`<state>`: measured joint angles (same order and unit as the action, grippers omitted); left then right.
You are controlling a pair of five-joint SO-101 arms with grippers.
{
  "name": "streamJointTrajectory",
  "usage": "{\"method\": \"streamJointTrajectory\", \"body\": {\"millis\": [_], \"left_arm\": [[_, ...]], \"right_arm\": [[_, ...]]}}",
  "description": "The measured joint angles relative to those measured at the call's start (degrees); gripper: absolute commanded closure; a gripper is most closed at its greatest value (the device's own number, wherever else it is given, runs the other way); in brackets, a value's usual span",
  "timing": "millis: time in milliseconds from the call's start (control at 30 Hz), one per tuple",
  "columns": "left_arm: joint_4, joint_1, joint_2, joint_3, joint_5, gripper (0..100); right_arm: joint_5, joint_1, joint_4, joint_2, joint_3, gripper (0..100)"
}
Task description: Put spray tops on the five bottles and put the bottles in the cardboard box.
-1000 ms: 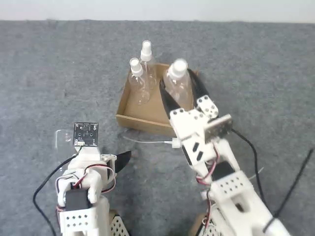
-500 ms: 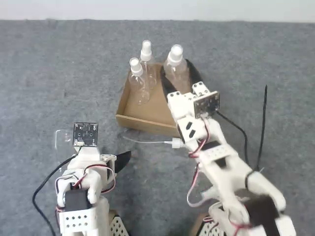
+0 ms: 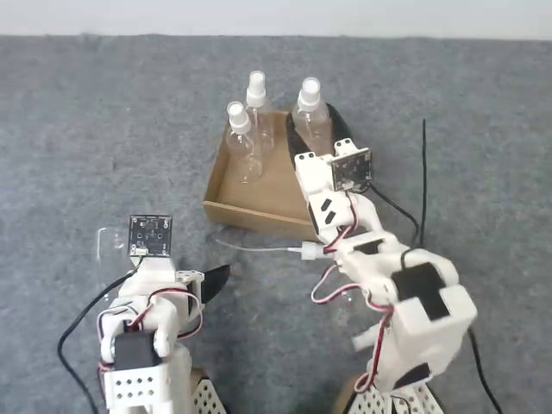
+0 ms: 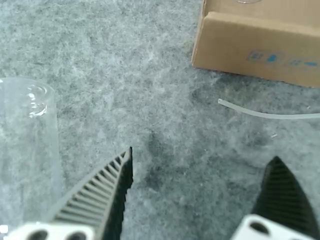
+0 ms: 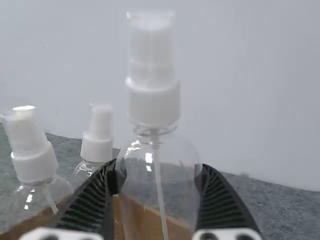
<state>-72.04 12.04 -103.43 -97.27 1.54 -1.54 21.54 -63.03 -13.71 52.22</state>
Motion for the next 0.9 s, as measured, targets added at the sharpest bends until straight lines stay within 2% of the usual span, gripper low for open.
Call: {"method": "streamJointTrajectory", "body": {"millis": [567, 900], "left_arm": [[0.00, 0.00, 0.00, 0.00, 0.00, 62], [0.00, 0.00, 0.00, 0.00, 0.00, 62]], "right_arm": [[0.00, -0.09, -5.01, -16.97, -9.85, 96.1], [0.00, -0.09, -4.92, -18.11, -11.78, 95.8]]}}
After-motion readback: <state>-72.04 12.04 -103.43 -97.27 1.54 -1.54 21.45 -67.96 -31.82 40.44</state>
